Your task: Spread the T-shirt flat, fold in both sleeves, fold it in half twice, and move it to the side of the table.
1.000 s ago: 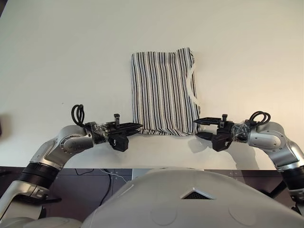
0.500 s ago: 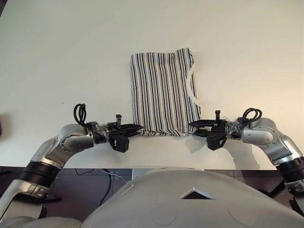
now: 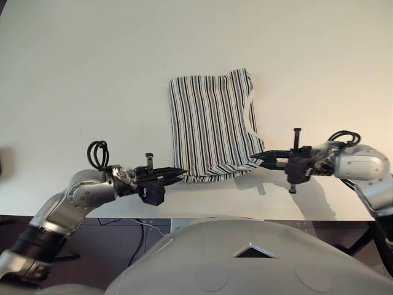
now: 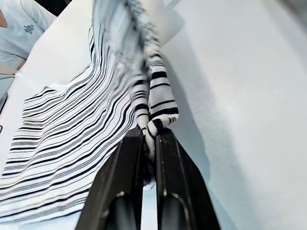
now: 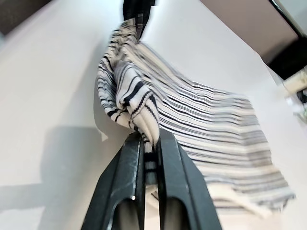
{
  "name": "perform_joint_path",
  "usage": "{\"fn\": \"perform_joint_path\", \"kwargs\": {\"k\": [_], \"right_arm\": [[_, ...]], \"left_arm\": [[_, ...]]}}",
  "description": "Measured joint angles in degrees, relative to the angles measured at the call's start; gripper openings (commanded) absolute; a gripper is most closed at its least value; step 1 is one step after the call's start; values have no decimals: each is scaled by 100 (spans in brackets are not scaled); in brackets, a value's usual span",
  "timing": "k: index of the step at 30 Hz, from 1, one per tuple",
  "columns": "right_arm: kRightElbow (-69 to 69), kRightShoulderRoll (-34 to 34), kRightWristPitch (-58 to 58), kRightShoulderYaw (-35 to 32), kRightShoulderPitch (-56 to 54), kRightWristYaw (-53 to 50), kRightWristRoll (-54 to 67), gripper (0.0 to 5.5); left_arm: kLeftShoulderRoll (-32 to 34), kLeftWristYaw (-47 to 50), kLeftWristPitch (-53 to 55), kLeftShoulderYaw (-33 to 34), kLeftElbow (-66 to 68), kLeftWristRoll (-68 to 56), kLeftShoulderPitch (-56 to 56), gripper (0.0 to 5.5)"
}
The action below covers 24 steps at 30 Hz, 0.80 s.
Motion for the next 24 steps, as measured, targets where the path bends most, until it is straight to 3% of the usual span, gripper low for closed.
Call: {"fn": "perform_joint_path", "kwargs": {"k": [5, 7, 9, 12, 17, 24], "right_arm": [[-1247, -1132, 1587, -1226, 1334, 600, 2048, 12], [-1511, -1411, 2479, -1681, 977, 675, 3031, 11], [-1345, -1340, 3216, -1575, -67, 641, 3299, 11], [-109, -611, 3944, -823, -1615, 672, 2805, 11], [2577, 750, 4087, 108, -3389, 1137, 1615, 11], [4967, 1896, 3182, 376, -4410, 1399, 431, 11]], "left_arm": [[418, -148, 953, 727, -1506, -1537, 1185, 14], [440, -234, 1505, 1005, -1871, -2226, 1228, 14], [354, -269, 2038, 1058, -1907, -2554, 824, 14], [-113, -351, 2890, 714, -1536, -2544, -286, 14], [-1191, -918, 3582, -61, 269, -1869, -2547, 14], [-1793, -1235, 3396, -366, 1684, -1066, -3329, 14]]}}
